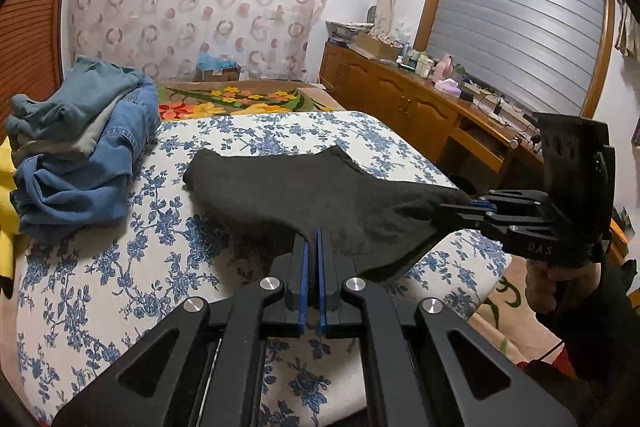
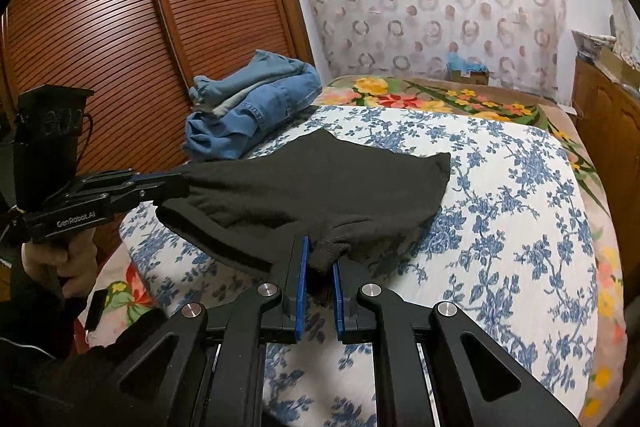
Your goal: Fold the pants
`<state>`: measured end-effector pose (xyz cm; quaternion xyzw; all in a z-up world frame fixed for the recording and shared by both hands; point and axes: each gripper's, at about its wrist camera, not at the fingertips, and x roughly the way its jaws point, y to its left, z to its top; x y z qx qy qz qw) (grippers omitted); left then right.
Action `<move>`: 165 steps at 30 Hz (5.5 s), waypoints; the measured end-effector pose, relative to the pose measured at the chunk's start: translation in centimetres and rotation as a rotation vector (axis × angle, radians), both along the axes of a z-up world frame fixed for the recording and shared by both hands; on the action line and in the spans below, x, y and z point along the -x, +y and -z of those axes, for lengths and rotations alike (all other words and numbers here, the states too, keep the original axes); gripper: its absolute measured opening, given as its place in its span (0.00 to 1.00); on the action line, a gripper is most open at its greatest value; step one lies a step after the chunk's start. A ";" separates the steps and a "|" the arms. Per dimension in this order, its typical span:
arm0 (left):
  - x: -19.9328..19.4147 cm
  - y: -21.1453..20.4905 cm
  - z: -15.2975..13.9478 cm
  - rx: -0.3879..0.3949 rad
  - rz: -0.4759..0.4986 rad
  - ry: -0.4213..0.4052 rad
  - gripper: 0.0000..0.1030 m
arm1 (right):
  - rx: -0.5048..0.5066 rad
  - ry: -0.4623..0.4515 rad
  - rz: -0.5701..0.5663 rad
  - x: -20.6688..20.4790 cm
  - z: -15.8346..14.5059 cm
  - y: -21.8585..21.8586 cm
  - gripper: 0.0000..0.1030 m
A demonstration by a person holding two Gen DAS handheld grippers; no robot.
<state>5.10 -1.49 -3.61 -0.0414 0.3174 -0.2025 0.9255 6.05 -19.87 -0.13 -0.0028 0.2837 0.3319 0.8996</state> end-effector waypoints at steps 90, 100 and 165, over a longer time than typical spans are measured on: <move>-6.0 1.3 4.9 -0.081 -0.091 0.105 0.68 | 0.108 0.023 0.154 -6.7 3.4 -0.5 0.40; -5.9 0.5 7.1 -0.113 -0.059 0.143 0.46 | 0.132 0.139 0.125 -7.9 5.8 -0.4 0.40; -8.4 -1.2 6.0 -0.216 -0.073 0.142 0.46 | 0.258 0.062 0.111 -7.9 3.7 -0.1 0.37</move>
